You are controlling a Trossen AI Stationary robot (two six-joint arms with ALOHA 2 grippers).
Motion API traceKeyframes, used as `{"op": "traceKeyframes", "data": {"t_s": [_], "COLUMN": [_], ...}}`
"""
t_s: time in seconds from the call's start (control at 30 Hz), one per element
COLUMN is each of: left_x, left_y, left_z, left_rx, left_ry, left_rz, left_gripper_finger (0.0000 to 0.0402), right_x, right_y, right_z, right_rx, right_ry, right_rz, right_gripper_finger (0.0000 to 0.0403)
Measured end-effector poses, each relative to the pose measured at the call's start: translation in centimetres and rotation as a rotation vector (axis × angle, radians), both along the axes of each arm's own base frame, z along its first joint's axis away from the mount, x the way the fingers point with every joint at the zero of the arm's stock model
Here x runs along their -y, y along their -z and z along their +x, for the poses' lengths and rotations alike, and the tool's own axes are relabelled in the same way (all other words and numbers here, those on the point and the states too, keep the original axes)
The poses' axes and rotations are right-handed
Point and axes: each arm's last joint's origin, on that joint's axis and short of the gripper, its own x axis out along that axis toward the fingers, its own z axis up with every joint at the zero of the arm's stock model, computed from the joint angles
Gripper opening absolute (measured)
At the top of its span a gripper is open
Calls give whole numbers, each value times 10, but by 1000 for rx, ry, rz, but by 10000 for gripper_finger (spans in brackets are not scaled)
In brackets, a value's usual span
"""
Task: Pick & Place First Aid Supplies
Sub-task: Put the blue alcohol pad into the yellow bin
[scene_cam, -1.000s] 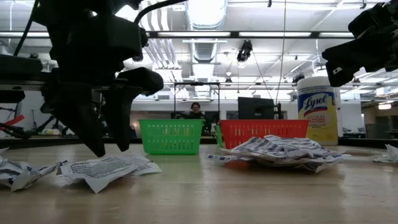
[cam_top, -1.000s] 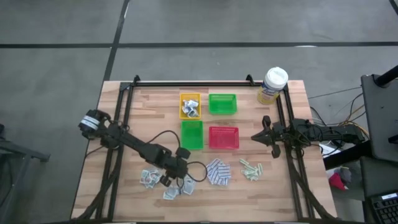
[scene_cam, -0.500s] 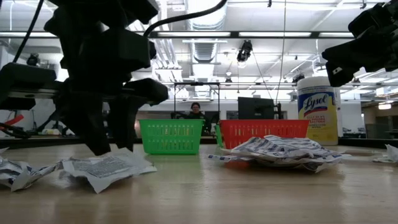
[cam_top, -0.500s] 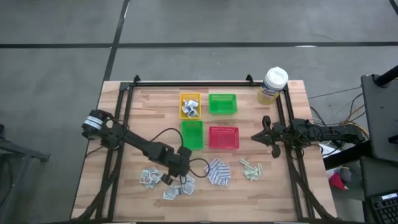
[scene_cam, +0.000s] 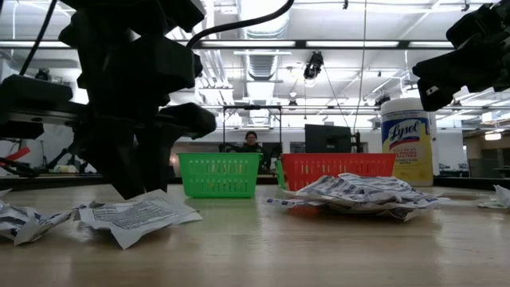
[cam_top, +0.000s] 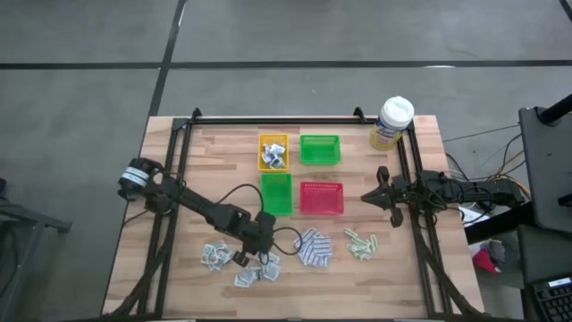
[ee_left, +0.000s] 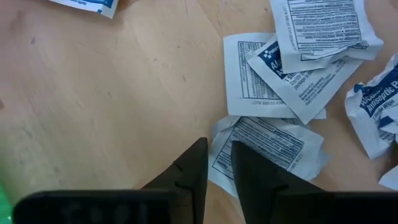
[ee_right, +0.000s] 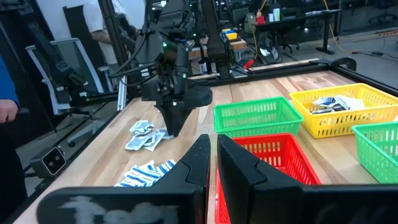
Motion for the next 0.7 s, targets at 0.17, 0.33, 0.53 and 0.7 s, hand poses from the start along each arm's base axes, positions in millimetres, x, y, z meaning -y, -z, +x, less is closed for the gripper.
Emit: {"op": "traceKeyframes", "data": {"t_s": [0.17,0.33,0.53,0.7], "left_x": [0,0,0,0], "left_y": [0,0,0,-2], "left_z": [0,0,0,0], "left_rx": [-3,-3,-4,-11], "left_ry": [0,-2,-5,-7], "left_rz": [-2,-1,-1,1], "left_gripper_finger": [46,21,2,1], "right_x": [0,0,0,0], "right_y": [0,0,0,0], "right_z": [0,0,0,0], "right_rx": [0,0,0,0], "right_ry": [0,0,0,0], "right_rz": [0,0,0,0], "right_gripper_finger": [28,28,28,28]}}
